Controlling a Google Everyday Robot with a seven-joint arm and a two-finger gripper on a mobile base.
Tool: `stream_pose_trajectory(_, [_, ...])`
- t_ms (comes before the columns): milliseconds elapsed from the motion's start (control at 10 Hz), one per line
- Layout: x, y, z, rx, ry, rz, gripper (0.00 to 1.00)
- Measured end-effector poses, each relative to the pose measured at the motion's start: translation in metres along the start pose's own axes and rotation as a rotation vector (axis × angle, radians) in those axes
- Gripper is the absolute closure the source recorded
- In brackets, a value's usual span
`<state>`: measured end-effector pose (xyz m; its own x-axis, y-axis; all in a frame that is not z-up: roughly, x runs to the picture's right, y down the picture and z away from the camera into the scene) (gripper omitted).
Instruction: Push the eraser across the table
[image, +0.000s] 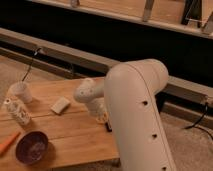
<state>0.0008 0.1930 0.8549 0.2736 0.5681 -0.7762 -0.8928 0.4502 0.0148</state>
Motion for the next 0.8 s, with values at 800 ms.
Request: stream_pose_trajectory(800, [-0.002, -0.022, 0.0, 0.038, 0.012, 0.03, 1.0])
